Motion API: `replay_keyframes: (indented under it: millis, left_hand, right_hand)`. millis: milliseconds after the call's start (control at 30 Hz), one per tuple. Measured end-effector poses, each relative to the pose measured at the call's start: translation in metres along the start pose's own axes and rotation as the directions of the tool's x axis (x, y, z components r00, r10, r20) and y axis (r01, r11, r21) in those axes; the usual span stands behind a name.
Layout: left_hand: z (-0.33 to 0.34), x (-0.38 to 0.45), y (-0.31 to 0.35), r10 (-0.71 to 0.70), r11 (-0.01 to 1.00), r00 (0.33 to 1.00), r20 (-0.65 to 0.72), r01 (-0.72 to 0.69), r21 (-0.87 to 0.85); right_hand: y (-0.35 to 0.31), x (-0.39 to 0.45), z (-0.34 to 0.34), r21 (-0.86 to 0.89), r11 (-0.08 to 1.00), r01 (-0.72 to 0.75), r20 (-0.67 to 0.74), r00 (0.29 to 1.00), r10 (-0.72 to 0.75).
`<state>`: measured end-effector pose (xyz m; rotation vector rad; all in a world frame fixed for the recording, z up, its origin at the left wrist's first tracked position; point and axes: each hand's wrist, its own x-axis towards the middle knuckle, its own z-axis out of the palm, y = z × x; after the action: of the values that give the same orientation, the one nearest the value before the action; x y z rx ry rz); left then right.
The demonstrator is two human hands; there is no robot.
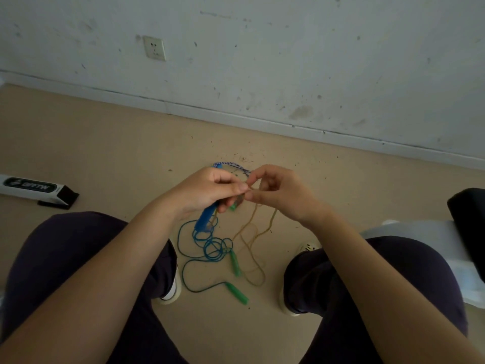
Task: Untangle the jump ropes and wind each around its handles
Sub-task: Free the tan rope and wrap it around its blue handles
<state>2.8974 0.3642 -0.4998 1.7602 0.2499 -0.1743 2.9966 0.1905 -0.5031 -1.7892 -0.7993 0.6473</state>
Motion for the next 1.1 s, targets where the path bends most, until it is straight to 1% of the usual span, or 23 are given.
replay_keyframes:
  millis: [67, 133, 167, 200, 233, 300, 367, 433, 500, 533, 600, 633, 667, 700, 733, 833, 900, 933, 967, 1000, 1100]
  left_hand:
    - [-0.009, 0.0, -0.001, -0.003, 1.0, 0.999, -0.038, 0.004, 0.008]
    - [-0.018, 0.0, -0.002, -0.003, 1.0, 0.995, -0.102, 0.004, 0.005]
    - [-0.02, 0.0, -0.003, -0.001, 1.0, 0.992, -0.128, -0.001, -0.012]
    - [-0.021, 0.0, -0.004, 0.002, 1.0, 0.99, -0.141, -0.007, -0.03]
    - [-0.02, 0.0, -0.004, 0.002, 0.999, 0.99, -0.139, -0.008, -0.039]
    - [-0.012, 0.0, -0.004, -0.003, 0.999, 0.995, -0.095, 0.0, -0.032]
    - [-0.002, 0.0, -0.004, -0.008, 0.999, 0.999, -0.037, 0.006, -0.043]
    - [0.002, 0.001, -0.003, -0.015, 0.999, 1.0, -0.002, 0.015, -0.048]
    - [-0.001, 0.001, -0.002, -0.025, 0.999, 1.0, 0.004, 0.025, -0.035]
    - [-0.005, 0.0, -0.002, -0.029, 0.999, 1.0, -0.006, 0.029, -0.03]
    - [-0.012, 0.001, -0.004, -0.039, 0.999, 0.998, -0.051, 0.038, -0.022]
    - [-0.014, 0.001, -0.005, -0.044, 0.999, 0.996, -0.075, 0.042, -0.019]
    - [-0.015, 0.001, -0.007, -0.048, 0.999, 0.995, -0.09, 0.047, -0.015]
    - [-0.014, 0.001, -0.007, -0.049, 0.999, 0.994, -0.096, 0.049, -0.007]
    - [-0.012, 0.001, -0.007, -0.049, 0.999, 0.994, -0.095, 0.05, 0.002]
    - [-0.003, 0.0, -0.005, -0.033, 0.999, 0.997, -0.069, 0.032, -0.013]
    - [0.001, 0.0, -0.004, -0.034, 0.999, 0.999, -0.031, 0.033, -0.044]
    - [0.002, 0.0, -0.003, -0.039, 0.998, 0.999, -0.017, 0.038, -0.04]
    - [0.001, 0.0, -0.003, -0.041, 0.999, 0.999, -0.009, 0.041, -0.022]
    - [0.0, 0.0, -0.003, -0.042, 0.999, 0.999, -0.006, 0.041, -0.007]
    - [-0.006, 0.0, -0.003, -0.032, 0.999, 0.999, 0.002, 0.032, -0.036]
  right_hand:
    - [-0.001, 0.001, -0.007, -0.011, 1.0, 0.018, -0.124, 0.992, -0.019]
    - [-0.002, 0.002, -0.019, 0.028, 0.999, 0.021, -0.277, 0.961, -0.013]
    - [-0.003, 0.002, -0.024, 0.052, 0.998, 0.019, -0.319, 0.948, -0.001]
    - [-0.002, 0.002, -0.027, 0.072, 0.997, 0.016, -0.328, 0.945, 0.009]
    - [-0.003, 0.001, -0.028, 0.089, 0.996, 0.011, -0.297, 0.955, 0.016]
    - [-0.004, -0.001, -0.02, 0.097, 0.995, 0.005, -0.163, 0.986, 0.011]
    - [-0.004, -0.003, -0.005, 0.079, 0.997, -0.001, -0.037, 0.999, 0.004]
    - [-0.004, -0.003, 0.004, 0.043, 0.999, 0.007, -0.01, 1.0, -0.007]
    - [-0.004, 0.0, 0.0, 0.002, 1.0, 0.017, -0.096, 0.995, -0.016]
    - [-0.004, 0.001, -0.005, -0.015, 1.0, 0.009, -0.18, 0.984, -0.012]
    - [-0.002, 0.002, -0.018, -0.001, 0.999, -0.035, -0.36, 0.932, 0.033]
    - [-0.002, 0.001, -0.023, 0.025, 0.998, -0.056, -0.419, 0.906, 0.061]
    - [-0.001, 0.0, -0.026, 0.043, 0.997, -0.066, -0.444, 0.892, 0.078]
    - [-0.002, -0.001, -0.026, 0.058, 0.996, -0.066, -0.437, 0.896, 0.085]
    - [-0.002, -0.001, -0.024, 0.07, 0.995, -0.064, -0.4, 0.912, 0.087]
    - [-0.002, -0.002, -0.01, 0.084, 0.995, -0.048, -0.169, 0.984, 0.062]
    - [-0.004, -0.003, 0.001, 0.039, 0.999, -0.036, -0.04, 0.999, 0.037]
    - [-0.005, -0.003, 0.004, 0.0, 1.0, -0.028, -0.019, 0.999, 0.028]
    - [-0.005, -0.002, 0.004, -0.032, 0.999, -0.025, -0.025, 0.999, 0.024]
    - [-0.005, -0.002, 0.002, -0.053, 0.998, -0.03, -0.062, 0.998, 0.027]
    - [-0.002, 0.0, -0.008, -0.08, 0.996, -0.032, -0.214, 0.977, 0.014]
